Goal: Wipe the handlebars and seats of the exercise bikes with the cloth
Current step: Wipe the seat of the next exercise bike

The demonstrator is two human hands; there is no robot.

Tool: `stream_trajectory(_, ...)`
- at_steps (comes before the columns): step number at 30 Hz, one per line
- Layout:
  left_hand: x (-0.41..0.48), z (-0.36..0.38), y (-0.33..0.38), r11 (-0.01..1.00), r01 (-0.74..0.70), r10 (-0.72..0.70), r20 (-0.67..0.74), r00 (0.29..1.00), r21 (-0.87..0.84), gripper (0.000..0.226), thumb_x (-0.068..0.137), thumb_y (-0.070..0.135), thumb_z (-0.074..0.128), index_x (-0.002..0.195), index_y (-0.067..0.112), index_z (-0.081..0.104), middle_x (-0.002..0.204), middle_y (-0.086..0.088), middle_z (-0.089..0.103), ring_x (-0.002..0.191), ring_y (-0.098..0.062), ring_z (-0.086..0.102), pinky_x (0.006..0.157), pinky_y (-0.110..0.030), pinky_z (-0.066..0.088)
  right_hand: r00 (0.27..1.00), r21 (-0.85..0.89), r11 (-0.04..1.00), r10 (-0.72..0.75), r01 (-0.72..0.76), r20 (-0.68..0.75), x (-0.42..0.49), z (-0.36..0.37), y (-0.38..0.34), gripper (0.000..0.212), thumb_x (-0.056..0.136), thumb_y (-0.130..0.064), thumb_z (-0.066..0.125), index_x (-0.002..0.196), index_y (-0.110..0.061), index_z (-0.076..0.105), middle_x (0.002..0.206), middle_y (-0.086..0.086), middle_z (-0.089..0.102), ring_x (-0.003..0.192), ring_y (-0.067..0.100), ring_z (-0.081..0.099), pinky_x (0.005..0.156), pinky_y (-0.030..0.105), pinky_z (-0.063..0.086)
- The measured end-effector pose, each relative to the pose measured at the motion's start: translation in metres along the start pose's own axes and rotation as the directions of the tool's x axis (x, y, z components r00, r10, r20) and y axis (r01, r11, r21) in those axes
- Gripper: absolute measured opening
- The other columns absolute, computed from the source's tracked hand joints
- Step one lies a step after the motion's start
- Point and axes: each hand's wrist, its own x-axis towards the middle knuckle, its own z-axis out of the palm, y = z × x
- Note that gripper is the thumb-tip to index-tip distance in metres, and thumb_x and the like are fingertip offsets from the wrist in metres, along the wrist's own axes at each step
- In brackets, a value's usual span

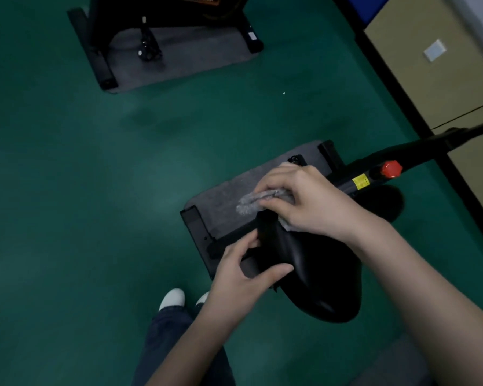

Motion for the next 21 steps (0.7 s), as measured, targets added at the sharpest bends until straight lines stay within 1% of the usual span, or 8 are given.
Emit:
stream_trajectory(2, -0.001, 0.006, -0.003, 0.998, -0.009, 0.009, -0.01, 1.0, -0.059, 0.074, 0.058, 0.052, 0.085, 0.122, 0.024, 0.06, 0.116, 0.002, 0.064, 0.112, -0.005, 0.057, 0.099, -0.028, 0.044, 0.995, 0.0, 0.997, -0.081, 0.081, 0.056, -0.011, 0.003, -0.01, 0.013, 0.084, -0.009, 0.068, 0.096, -0.012, 0.073, 0.094, -0.003, 0.069, 0.096, 0.015, 0.055, 0.085, 0.022, 0.041)
stream_trajectory(5, -0.005, 0.013, -0.005, 0.983, -0.012, 0.008, -0.025, 1.0, -0.182, 0.056, 0.057, 0.049, 0.075, 0.106, 0.025, 0.063, 0.103, 0.007, 0.07, 0.097, -0.006, 0.064, 0.081, -0.026, 0.047, 0.966, -0.026, 0.984, -0.167, 0.175, 0.195, -0.026, 0.009, -0.02, 0.019, 0.081, -0.002, 0.068, 0.097, -0.01, 0.073, 0.093, -0.001, 0.067, 0.099, 0.015, 0.054, 0.088, 0.029, 0.043)
stream_trajectory(9, -0.01, 0.023, -0.014, 0.957, -0.016, 0.008, -0.03, 1.0, -0.289, 0.061, 0.068, 0.044, 0.08, 0.12, 0.021, 0.059, 0.112, -0.003, 0.067, 0.102, -0.017, 0.062, 0.086, -0.029, 0.049, 0.963, -0.093, 0.975, -0.179, 0.2, 0.201, -0.016, 0.008, -0.019, 0.02, 0.081, -0.001, 0.067, 0.099, -0.009, 0.072, 0.095, 0.002, 0.067, 0.098, 0.02, 0.054, 0.087, 0.026, 0.04)
stream_trajectory(13, -0.015, 0.031, -0.021, 0.941, -0.062, 0.041, -0.07, 0.997, -0.332, 0.058, 0.067, 0.037, 0.078, 0.121, 0.032, 0.057, 0.107, 0.0, 0.069, 0.091, -0.009, 0.063, 0.083, -0.028, 0.05, 0.991, -0.177, 0.984, 0.015, 0.009, 0.135, 0.022, 0.005, 0.001, 0.017, 0.088, -0.018, 0.062, 0.102, -0.016, 0.071, 0.099, 0.005, 0.069, 0.099, 0.021, 0.06, 0.085, 0.027, 0.044)
stream_trajectory(15, -0.017, 0.037, -0.028, 0.937, -0.077, 0.045, -0.101, 0.994, -0.341, 0.066, 0.061, 0.044, 0.077, 0.123, 0.035, 0.056, 0.106, 0.003, 0.069, 0.094, -0.01, 0.063, 0.087, -0.034, 0.05, 0.973, -0.136, 0.974, 0.196, -0.18, 0.121, 0.035, 0.002, 0.014, 0.016, 0.088, -0.025, 0.061, 0.1, -0.02, 0.071, 0.097, 0.006, 0.071, 0.098, 0.019, 0.062, 0.082, 0.026, 0.047)
stream_trajectory(17, -0.021, 0.044, -0.035, 0.932, -0.078, 0.032, -0.135, 0.99, -0.354, 0.073, 0.059, 0.047, 0.078, 0.127, 0.033, 0.054, 0.107, 0.006, 0.068, 0.097, -0.011, 0.063, 0.088, -0.036, 0.05, 0.96, -0.082, 0.964, 0.261, -0.253, 0.103, 0.039, 0.003, 0.023, 0.014, 0.088, -0.027, 0.062, 0.097, -0.021, 0.071, 0.096, 0.006, 0.071, 0.098, 0.018, 0.062, 0.078, 0.024, 0.045)
stream_trajectory(19, -0.027, 0.054, -0.042, 0.926, -0.079, 0.028, -0.142, 0.99, -0.369, 0.075, 0.058, 0.045, 0.079, 0.127, 0.032, 0.054, 0.106, 0.009, 0.069, 0.096, -0.009, 0.064, 0.084, -0.033, 0.05, 0.983, -0.128, 0.98, 0.165, -0.154, 0.079, 0.033, 0.007, 0.021, 0.015, 0.089, -0.025, 0.061, 0.098, -0.019, 0.072, 0.096, 0.006, 0.071, 0.098, 0.018, 0.062, 0.079, 0.023, 0.044)
stream_trajectory(21, -0.034, 0.065, -0.046, 0.918, -0.082, 0.026, -0.147, 0.989, -0.387, 0.071, 0.057, 0.042, 0.08, 0.123, 0.034, 0.056, 0.102, 0.01, 0.069, 0.092, -0.007, 0.063, 0.077, -0.029, 0.047, 0.996, -0.187, 0.981, -0.036, 0.051, 0.078, 0.018, 0.008, 0.01, 0.014, 0.088, -0.019, 0.061, 0.097, -0.015, 0.072, 0.096, 0.004, 0.07, 0.097, 0.021, 0.061, 0.084, 0.028, 0.045)
